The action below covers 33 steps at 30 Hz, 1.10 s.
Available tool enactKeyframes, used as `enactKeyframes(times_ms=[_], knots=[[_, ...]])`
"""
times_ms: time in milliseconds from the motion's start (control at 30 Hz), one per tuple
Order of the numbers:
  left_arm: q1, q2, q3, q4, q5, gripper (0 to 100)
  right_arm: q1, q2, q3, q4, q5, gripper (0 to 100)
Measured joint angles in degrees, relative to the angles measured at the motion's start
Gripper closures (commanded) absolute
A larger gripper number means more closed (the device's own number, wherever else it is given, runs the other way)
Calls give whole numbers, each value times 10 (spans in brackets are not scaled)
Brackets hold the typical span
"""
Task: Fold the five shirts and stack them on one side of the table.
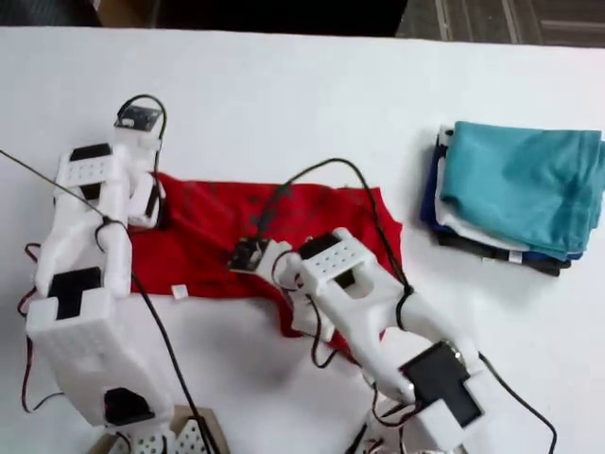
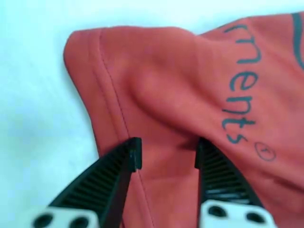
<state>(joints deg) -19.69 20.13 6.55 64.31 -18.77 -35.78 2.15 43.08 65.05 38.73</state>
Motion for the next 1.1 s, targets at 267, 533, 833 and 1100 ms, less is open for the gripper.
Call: enactKeyframes(times_ms=[267,533,833,1100], knots=[[0,0,0,0,0,793,1,22,-71,65,2,978],[-1,0,2,0,0,793,72,31,-257,195,111,978],[0,2,2,-11,0,793,151,143,-476,206,122,978],[0,2,2,-11,0,793,146,296,-647,236,123,921]])
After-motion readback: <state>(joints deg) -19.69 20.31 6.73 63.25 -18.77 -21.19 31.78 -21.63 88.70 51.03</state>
